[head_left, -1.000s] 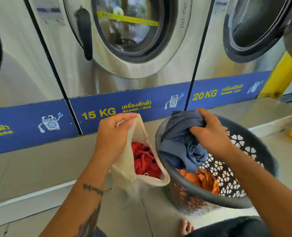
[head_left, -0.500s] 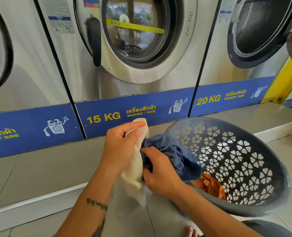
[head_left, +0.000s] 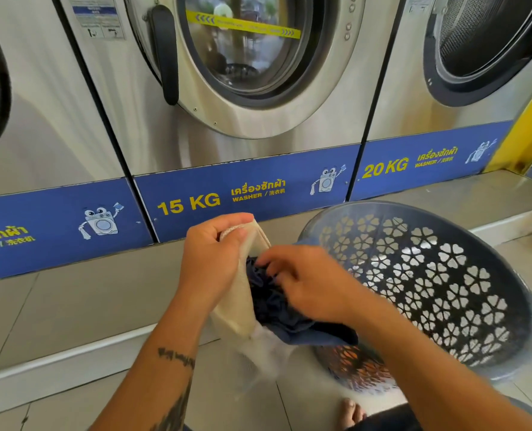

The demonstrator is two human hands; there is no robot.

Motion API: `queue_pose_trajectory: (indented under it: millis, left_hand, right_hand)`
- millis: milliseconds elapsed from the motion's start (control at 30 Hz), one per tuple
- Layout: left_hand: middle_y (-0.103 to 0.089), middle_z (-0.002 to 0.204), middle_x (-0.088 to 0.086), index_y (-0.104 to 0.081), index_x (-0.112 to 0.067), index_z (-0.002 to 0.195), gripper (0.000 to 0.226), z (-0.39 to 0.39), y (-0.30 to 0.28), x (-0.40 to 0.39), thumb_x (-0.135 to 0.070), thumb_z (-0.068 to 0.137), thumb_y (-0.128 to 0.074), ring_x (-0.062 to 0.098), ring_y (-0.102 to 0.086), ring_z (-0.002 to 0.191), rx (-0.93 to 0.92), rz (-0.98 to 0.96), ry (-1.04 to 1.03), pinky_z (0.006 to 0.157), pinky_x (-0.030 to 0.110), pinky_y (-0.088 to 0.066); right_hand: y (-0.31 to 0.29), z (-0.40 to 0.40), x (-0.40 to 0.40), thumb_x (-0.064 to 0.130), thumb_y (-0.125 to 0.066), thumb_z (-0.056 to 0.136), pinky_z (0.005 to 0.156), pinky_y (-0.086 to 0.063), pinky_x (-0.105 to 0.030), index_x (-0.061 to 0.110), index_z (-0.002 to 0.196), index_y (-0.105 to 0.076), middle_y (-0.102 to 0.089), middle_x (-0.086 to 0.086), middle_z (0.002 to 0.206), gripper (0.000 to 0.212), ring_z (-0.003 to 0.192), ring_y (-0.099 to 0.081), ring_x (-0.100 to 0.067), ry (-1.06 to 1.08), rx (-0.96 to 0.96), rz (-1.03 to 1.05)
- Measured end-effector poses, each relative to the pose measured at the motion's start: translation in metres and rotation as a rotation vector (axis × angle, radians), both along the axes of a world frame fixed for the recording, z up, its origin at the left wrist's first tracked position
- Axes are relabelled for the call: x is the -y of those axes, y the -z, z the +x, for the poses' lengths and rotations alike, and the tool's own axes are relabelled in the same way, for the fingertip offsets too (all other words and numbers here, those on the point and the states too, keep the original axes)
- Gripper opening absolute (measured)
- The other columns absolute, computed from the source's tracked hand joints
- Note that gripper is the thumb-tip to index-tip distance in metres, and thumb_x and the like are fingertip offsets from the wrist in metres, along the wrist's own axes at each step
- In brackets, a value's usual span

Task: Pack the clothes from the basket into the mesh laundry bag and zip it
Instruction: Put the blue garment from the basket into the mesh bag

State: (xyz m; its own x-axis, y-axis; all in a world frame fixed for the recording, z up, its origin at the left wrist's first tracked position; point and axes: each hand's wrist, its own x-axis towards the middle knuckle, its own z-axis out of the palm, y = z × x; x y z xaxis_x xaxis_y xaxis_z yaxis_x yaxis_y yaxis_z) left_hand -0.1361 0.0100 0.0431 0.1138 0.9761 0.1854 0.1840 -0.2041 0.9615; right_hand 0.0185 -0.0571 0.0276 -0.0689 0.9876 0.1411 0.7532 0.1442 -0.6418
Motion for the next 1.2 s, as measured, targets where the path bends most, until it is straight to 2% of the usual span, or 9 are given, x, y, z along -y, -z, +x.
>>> queue_pose_trajectory:
  millis: [100,233,367,433,533,767,967,1100,1200]
  left_hand:
    - [-0.071,0.096,-0.026,-0.077,-0.033,0.096,0.024,0.005,0.001,0.004,-0.017,0.088,-0.062,-0.014,-0.060,0.092,-0.031,0.001,0.011,0.078,0.013,-0.044]
    - [-0.070,0.096,-0.026,-0.076,-0.033,0.098,0.026,0.006,0.001,0.009,-0.015,0.088,-0.061,-0.013,-0.060,0.094,-0.052,0.023,0.011,0.078,0.012,-0.043]
    - [-0.070,0.099,-0.022,-0.076,-0.032,0.101,0.026,0.008,0.002,0.012,-0.015,0.088,-0.060,-0.007,-0.061,0.095,-0.094,0.049,-0.024,0.081,0.017,-0.047]
    - [-0.070,0.101,-0.023,-0.075,-0.031,0.103,0.026,0.010,0.002,0.013,-0.017,0.090,-0.059,-0.011,-0.059,0.096,-0.114,0.076,-0.041,0.079,0.013,-0.045]
    - [-0.069,0.102,-0.024,-0.075,-0.031,0.105,0.025,0.011,0.002,0.013,-0.018,0.090,-0.058,-0.012,-0.059,0.097,-0.123,0.091,-0.048,0.080,0.011,-0.043]
    - [-0.072,0.089,-0.025,-0.076,-0.033,0.094,0.024,0.008,-0.009,0.018,-0.014,0.088,-0.063,-0.007,-0.064,0.086,-0.042,0.116,0.060,0.067,0.005,-0.045]
    - [-0.073,0.089,-0.020,-0.078,-0.027,0.090,0.020,0.009,-0.007,0.028,-0.013,0.086,-0.065,-0.006,-0.064,0.089,-0.007,0.092,0.112,0.067,0.005,-0.046]
    - [-0.073,0.087,-0.020,-0.077,-0.030,0.086,0.023,0.002,-0.005,0.018,-0.011,0.086,-0.064,-0.003,-0.065,0.081,0.080,0.058,-0.008,0.068,0.013,-0.052]
    - [-0.073,0.086,-0.018,-0.077,-0.034,0.086,0.021,0.000,-0.002,0.010,-0.017,0.085,-0.065,0.003,-0.067,0.082,0.116,0.024,-0.085,0.074,0.027,-0.055]
  right_hand:
    - [-0.005,0.052,0.006,0.021,-0.066,0.081,0.099,-0.045,-0.037,0.029,0.129,-0.058,-0.064,-0.001,0.125,0.049,0.118,-0.057,-0.025,0.209,0.115,0.043]
    - [0.018,0.083,0.014,0.023,-0.083,0.077,0.107,-0.043,-0.038,0.031,0.152,-0.030,-0.048,0.004,0.147,0.093,0.126,-0.052,-0.018,0.181,-0.282,-0.540]
    - [0.045,0.069,0.008,0.022,-0.076,0.075,0.077,-0.055,-0.040,0.030,0.122,-0.045,-0.066,-0.002,0.106,0.057,0.091,-0.064,-0.020,0.216,-0.077,-0.359]
    - [0.040,0.056,0.010,0.019,-0.065,0.075,0.053,-0.043,-0.035,0.036,0.103,-0.034,-0.060,-0.001,0.083,0.045,0.070,-0.058,-0.025,0.219,0.141,-0.219]
    - [0.031,0.033,0.016,0.019,-0.054,0.066,0.048,-0.038,-0.036,0.032,0.095,-0.036,-0.058,-0.002,0.073,0.036,0.063,-0.055,-0.031,0.224,0.179,-0.060]
    - [0.040,-0.027,0.015,0.007,-0.052,0.085,0.076,-0.048,-0.038,0.015,0.106,-0.062,-0.067,-0.003,0.100,0.025,0.088,-0.058,-0.020,-0.021,-0.202,0.084]
    - [0.068,-0.036,-0.015,0.045,-0.035,0.089,0.107,-0.033,-0.060,0.036,0.145,-0.040,-0.033,-0.002,0.151,0.057,0.132,-0.030,-0.036,-0.028,0.255,-0.219]
    - [0.062,-0.034,-0.026,0.040,-0.048,0.094,0.111,-0.031,-0.060,0.038,0.150,-0.030,-0.029,-0.008,0.152,0.059,0.139,-0.024,-0.037,0.004,0.298,-0.271]
    - [0.051,-0.024,-0.025,0.034,-0.045,0.085,0.106,-0.041,-0.055,0.035,0.142,-0.044,-0.044,-0.007,0.143,0.058,0.130,-0.041,-0.036,-0.067,0.181,-0.258]
